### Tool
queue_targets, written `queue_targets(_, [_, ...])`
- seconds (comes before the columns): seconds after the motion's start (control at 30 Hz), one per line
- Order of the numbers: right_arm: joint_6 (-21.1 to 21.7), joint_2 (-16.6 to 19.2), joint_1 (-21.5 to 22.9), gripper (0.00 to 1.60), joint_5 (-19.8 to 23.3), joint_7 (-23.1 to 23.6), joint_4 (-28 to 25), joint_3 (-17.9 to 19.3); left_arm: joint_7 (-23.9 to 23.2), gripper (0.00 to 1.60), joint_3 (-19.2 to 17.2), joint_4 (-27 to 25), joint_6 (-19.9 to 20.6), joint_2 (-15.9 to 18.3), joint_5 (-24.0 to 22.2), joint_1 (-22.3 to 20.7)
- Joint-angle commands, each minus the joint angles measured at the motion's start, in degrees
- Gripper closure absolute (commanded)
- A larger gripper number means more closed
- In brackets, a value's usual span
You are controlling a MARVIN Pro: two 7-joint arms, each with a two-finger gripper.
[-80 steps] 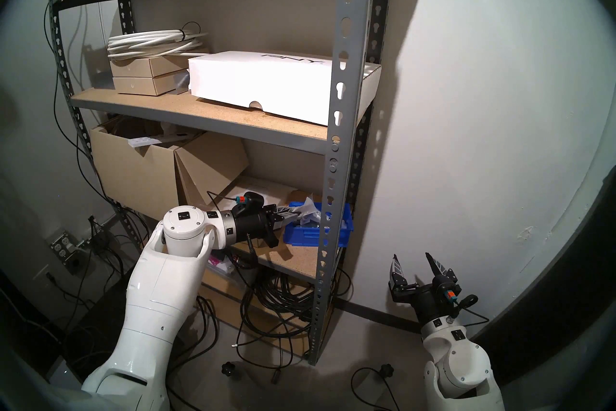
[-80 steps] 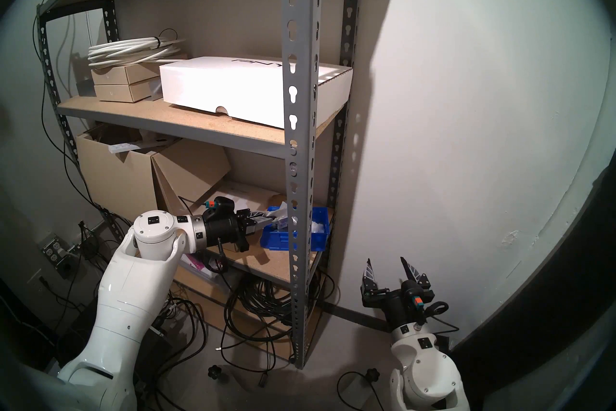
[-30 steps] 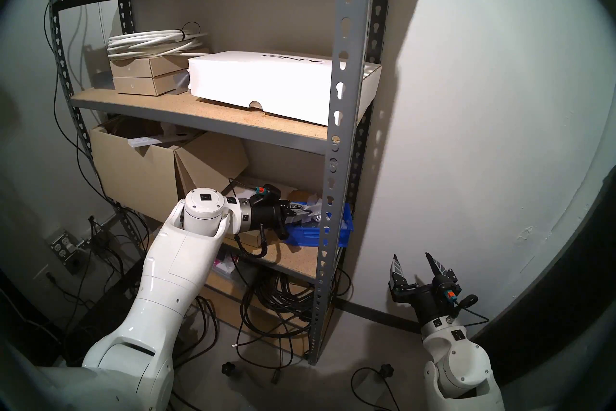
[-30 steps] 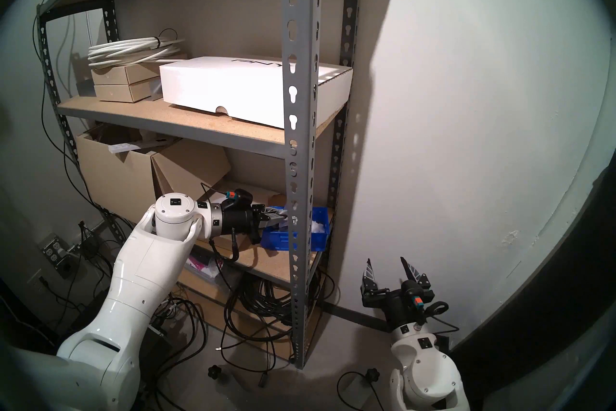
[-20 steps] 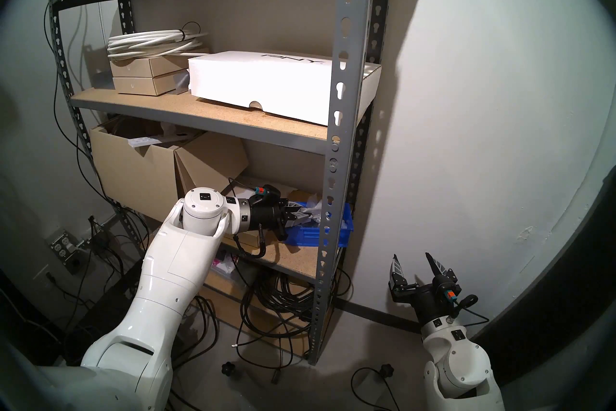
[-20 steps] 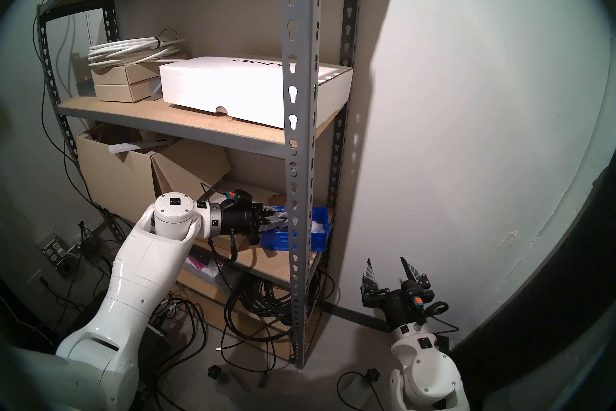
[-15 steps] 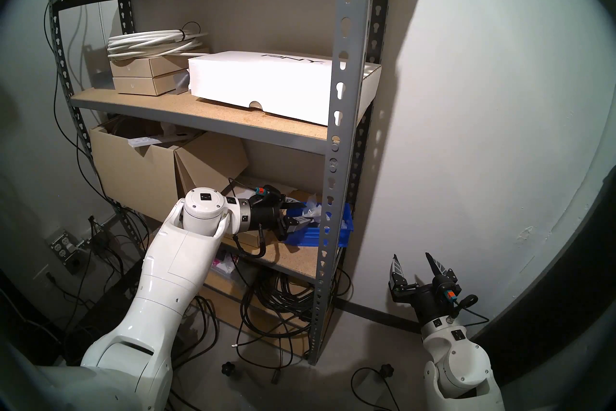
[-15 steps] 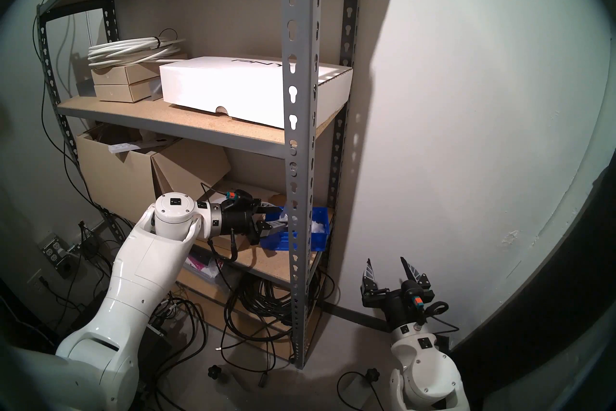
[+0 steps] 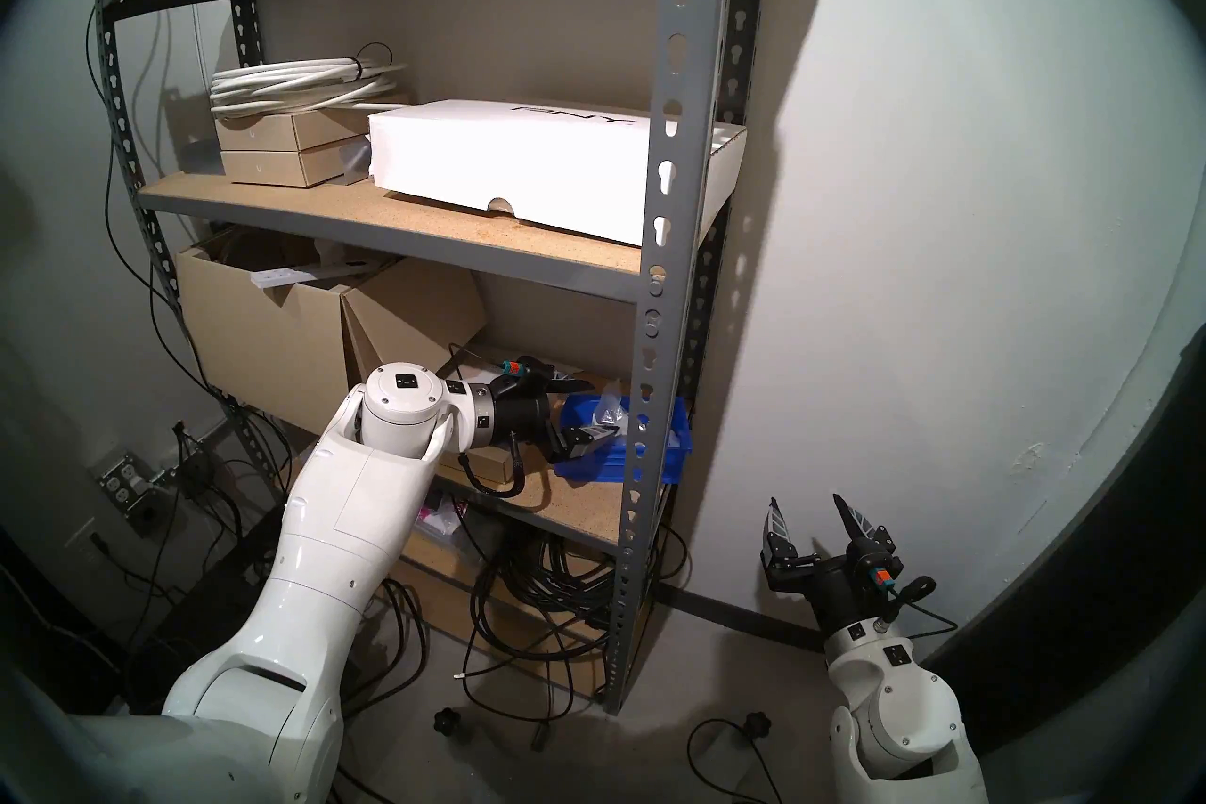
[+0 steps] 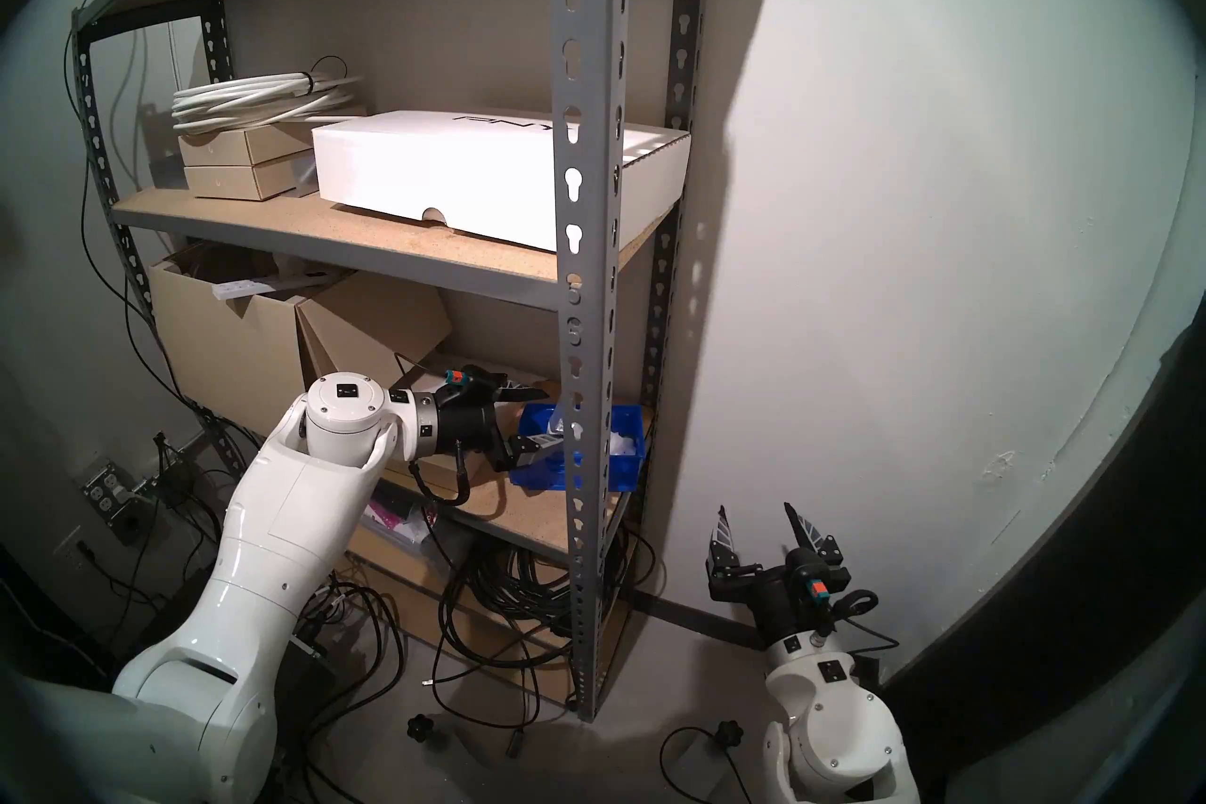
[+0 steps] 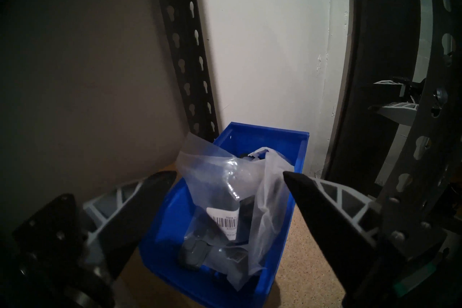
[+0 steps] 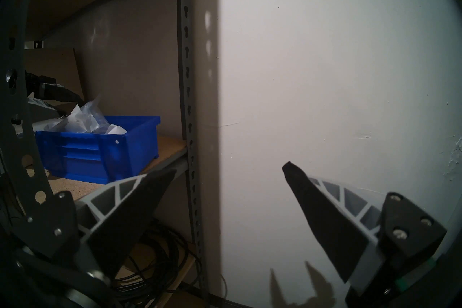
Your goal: Organize the rack shelf by putting things into a case
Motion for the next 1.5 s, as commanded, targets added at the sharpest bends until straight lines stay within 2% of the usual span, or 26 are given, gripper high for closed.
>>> queue_targets(0.0, [-0.22,0.00,0.15,0.00,0.01,-0.01,-1.19,0.00,-1.78,0.00,-2.16,-5.57,0.95,1.43,-1.92,1.78])
queue_targets(0.27, [-0.21,0.00,0.14,0.00,0.01,-0.01,-1.20,0.00,-2.55,0.00,-4.52,-9.05,1.03,2.83,-2.65,6.69])
queue_targets(0.47, [-0.20,0.00,0.13,0.00,0.01,-0.01,-1.22,0.00,-4.04,0.00,-5.37,-10.19,0.18,3.28,-3.43,8.65])
queue_targets(0.53, [-0.20,0.00,0.13,0.00,0.01,-0.01,-1.22,0.00,-4.95,0.07,-5.30,-9.76,-1.03,3.58,-3.68,8.71])
queue_targets(0.63, [-0.20,0.00,0.13,0.00,0.01,-0.01,-1.22,0.00,-5.69,0.04,-5.74,-8.90,-2.11,3.43,-4.41,8.69])
queue_targets(0.77, [-0.20,0.00,0.13,0.00,0.01,-0.01,-1.22,0.00,-7.36,0.11,-5.32,-7.59,-3.52,3.80,-4.71,7.91])
queue_targets(1.0, [-0.20,0.00,0.13,0.00,0.01,-0.01,-1.22,0.00,-5.81,0.04,-4.76,-5.23,-5.40,3.03,-3.27,7.09])
queue_targets(1.17, [-0.20,0.00,0.14,0.00,0.01,-0.01,-1.21,0.00,-6.42,0.01,-4.05,-4.03,-5.94,3.32,-2.80,5.94])
queue_targets(1.47, [-0.21,0.00,0.14,0.00,0.01,-0.01,-1.21,0.00,-5.95,0.06,-2.91,-2.02,-6.45,3.01,-1.94,4.61])
